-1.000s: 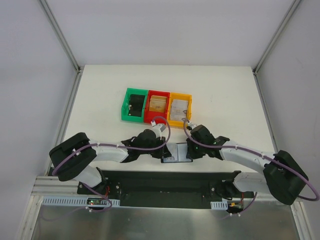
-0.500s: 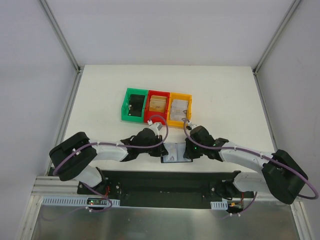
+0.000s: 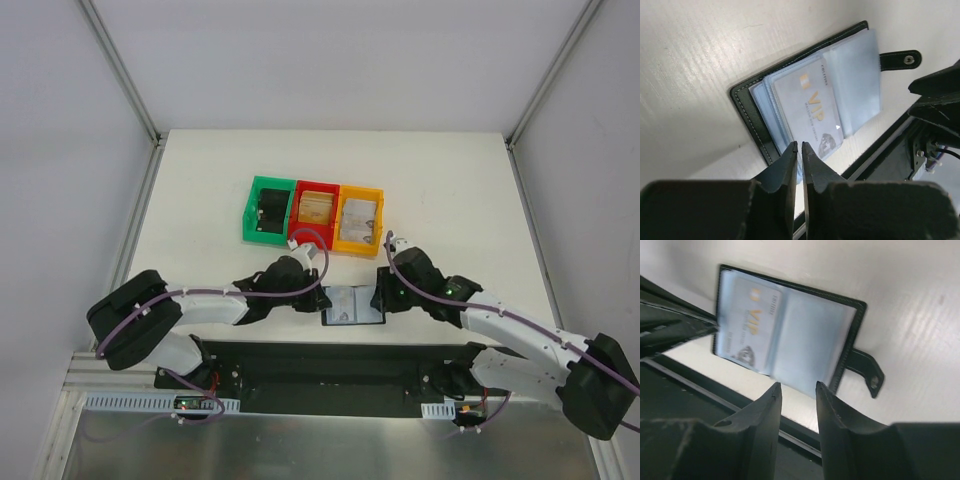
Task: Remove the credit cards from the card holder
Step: Remove the credit card from the card holder.
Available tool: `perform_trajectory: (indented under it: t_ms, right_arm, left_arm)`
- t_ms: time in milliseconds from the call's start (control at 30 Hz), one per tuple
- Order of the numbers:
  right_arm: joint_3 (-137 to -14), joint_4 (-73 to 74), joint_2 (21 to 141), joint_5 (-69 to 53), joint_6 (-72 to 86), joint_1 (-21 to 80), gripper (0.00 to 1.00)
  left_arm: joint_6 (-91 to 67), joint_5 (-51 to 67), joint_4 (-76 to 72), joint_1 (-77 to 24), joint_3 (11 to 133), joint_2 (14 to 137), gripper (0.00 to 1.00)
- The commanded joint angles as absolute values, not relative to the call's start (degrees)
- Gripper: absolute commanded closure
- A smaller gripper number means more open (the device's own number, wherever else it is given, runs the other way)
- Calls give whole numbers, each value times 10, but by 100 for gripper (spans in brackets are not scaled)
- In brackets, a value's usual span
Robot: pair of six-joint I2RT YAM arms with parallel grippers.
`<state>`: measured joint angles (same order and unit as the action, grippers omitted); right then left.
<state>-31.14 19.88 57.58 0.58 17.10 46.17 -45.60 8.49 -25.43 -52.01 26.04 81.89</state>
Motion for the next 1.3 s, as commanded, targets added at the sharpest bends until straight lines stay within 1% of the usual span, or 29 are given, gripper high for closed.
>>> perform_trajectory:
  t_ms: [0,100,200,367,500,567,700,1033,1267]
  right_arm:
    - [-339,139,583,-62,173,464,63]
    - [-330,78,606,-104,194,464,58]
    - [-321,34,628,-118,210,464,56]
    - [-301,-30,663,-127,226,462,57]
    - [-273,-89,677,-118,246,457,57]
    - [-260,-116,683,-120,257,453,57]
    - [-256,-131,701,-132,262,444,57]
    - [-250,-139,740,-141,267,434,63]
    - [-237,-145,750,-142,268,429,63]
  left_arm:
    - [-449,105,-281,-514,253,772,93]
    - [-452,125,-298,-515,255,765,93]
    - [-454,133,-312,-515,256,773,93]
    - [-459,141,-329,-515,261,816,95]
    - [-467,147,-347,-514,262,851,100]
    - [-470,142,-347,-514,261,862,100]
    - [-473,124,-333,-514,258,868,100]
    - [-471,102,-297,-515,264,873,100]
    - [-470,100,-292,-515,264,870,100]
